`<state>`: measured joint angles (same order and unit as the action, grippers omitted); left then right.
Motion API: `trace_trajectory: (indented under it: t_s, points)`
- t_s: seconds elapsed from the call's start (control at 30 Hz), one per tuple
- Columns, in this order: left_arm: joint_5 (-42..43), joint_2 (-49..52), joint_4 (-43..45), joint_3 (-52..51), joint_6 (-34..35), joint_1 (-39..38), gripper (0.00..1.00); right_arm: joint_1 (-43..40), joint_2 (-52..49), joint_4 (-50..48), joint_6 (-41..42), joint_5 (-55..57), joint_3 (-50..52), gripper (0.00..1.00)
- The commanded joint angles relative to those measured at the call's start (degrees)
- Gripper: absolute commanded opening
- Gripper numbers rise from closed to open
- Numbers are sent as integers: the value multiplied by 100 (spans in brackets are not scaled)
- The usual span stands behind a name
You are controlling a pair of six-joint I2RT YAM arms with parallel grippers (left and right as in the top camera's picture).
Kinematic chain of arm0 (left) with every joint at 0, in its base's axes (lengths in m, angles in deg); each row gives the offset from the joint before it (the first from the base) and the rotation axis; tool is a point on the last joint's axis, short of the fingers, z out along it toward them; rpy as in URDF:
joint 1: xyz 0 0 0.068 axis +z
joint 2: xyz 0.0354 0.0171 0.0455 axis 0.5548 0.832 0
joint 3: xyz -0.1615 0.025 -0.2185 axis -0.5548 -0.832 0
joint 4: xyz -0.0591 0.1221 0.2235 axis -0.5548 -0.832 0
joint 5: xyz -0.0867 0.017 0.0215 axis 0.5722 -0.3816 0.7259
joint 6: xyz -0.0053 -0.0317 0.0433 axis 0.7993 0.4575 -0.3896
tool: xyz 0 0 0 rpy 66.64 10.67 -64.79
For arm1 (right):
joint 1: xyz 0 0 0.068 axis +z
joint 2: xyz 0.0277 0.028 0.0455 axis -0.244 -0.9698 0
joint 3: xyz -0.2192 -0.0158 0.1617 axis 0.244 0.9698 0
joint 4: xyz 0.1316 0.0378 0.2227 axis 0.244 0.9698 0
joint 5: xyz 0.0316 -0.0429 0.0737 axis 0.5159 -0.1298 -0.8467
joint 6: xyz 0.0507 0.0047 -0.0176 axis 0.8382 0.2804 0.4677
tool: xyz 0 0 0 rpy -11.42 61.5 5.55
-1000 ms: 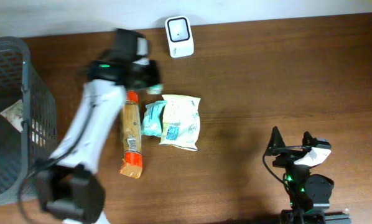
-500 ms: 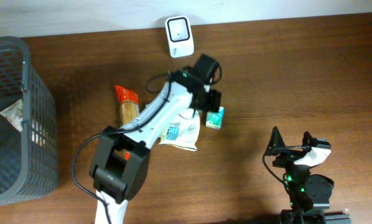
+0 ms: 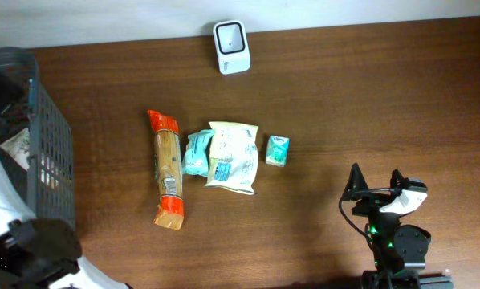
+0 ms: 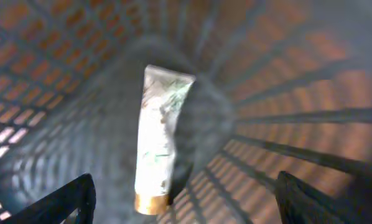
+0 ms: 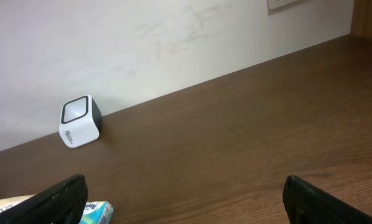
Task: Scan the item barcode
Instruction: 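Grasp the small teal box from the basket, place it right of bag, then grasp the white tube from the basket, place it on the right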
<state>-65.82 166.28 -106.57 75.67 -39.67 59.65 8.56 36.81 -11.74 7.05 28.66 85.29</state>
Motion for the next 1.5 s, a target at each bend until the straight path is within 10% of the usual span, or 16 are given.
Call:
trace_trajectory:
  t_s: [0.0, 0.43, 0.57, 0.9, 1.07, 1.47]
  points:
    - [538, 627, 326, -651, -313, 225, 89, 31, 22, 22, -15, 50, 37, 99]
    - [603, 2321, 634, -1019, -409, 457, 63, 31, 22, 22, -15, 50, 37, 99]
    - [603, 2347, 549, -1016, -411, 466, 1, 31, 22, 22, -15, 50, 37, 99]
    - [608, 376, -249, 592, -428, 356, 0, 31, 22, 22, -15, 50, 37, 99]
    - [610, -1222, -149, 789, -428, -1034, 0, 31, 22, 22, -15, 50, 37, 98]
    - [2426, 1784, 481, 560, -42, -5425, 0, 31, 22, 22, -15, 50, 37, 99]
